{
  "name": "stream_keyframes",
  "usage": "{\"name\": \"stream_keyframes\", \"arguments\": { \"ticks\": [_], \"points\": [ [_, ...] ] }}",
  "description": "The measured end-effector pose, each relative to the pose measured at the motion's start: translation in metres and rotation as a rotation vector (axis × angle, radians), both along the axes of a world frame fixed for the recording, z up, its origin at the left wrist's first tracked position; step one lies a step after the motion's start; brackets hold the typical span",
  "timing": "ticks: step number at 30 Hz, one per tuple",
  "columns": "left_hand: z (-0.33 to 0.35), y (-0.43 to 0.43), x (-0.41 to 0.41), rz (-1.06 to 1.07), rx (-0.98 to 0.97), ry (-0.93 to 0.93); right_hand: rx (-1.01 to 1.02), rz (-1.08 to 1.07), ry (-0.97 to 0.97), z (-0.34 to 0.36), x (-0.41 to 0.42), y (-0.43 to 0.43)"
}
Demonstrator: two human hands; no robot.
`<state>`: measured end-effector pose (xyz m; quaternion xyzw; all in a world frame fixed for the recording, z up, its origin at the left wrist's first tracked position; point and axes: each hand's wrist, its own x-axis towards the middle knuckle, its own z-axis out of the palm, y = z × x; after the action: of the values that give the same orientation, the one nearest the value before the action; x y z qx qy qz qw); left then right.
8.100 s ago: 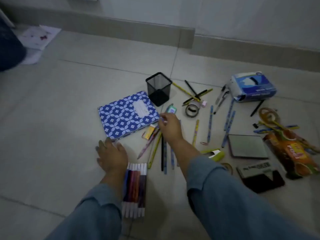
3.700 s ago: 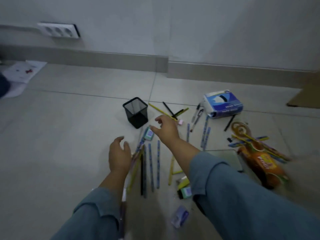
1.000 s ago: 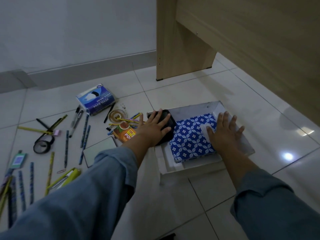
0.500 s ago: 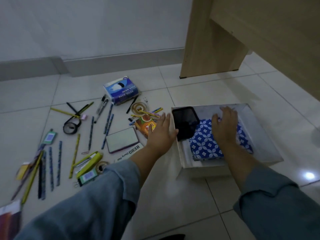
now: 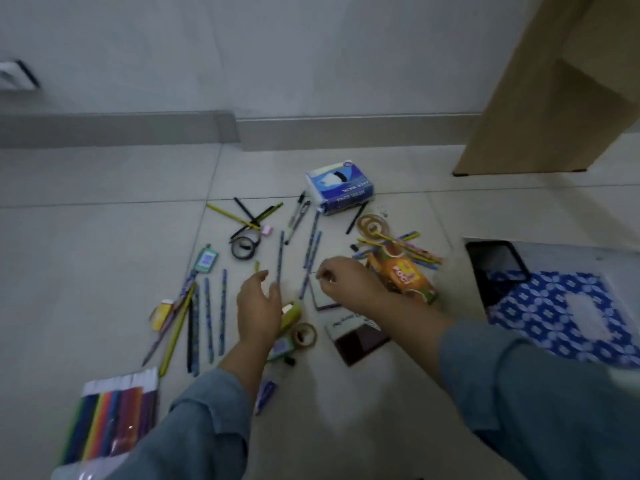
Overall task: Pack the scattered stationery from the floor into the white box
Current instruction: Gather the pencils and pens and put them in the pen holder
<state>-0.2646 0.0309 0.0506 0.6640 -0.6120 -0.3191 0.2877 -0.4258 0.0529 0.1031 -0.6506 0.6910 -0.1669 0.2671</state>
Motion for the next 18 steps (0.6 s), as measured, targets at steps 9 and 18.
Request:
{"name": "stream_keyframes", "arguments": {
  "ticks": [9,18],
  "points": [
    [-0.036,-0.046,0.148,0.356,-0.007,-0.213,0.188,-0.191,0.018,-0.084,0.174,-0.069],
    [-0.055,-0.082,0.139,-0.013,0.108,-0.420,0.211,-0.328,0.124,-0.111,0.190,-0.095]
  ]
}}
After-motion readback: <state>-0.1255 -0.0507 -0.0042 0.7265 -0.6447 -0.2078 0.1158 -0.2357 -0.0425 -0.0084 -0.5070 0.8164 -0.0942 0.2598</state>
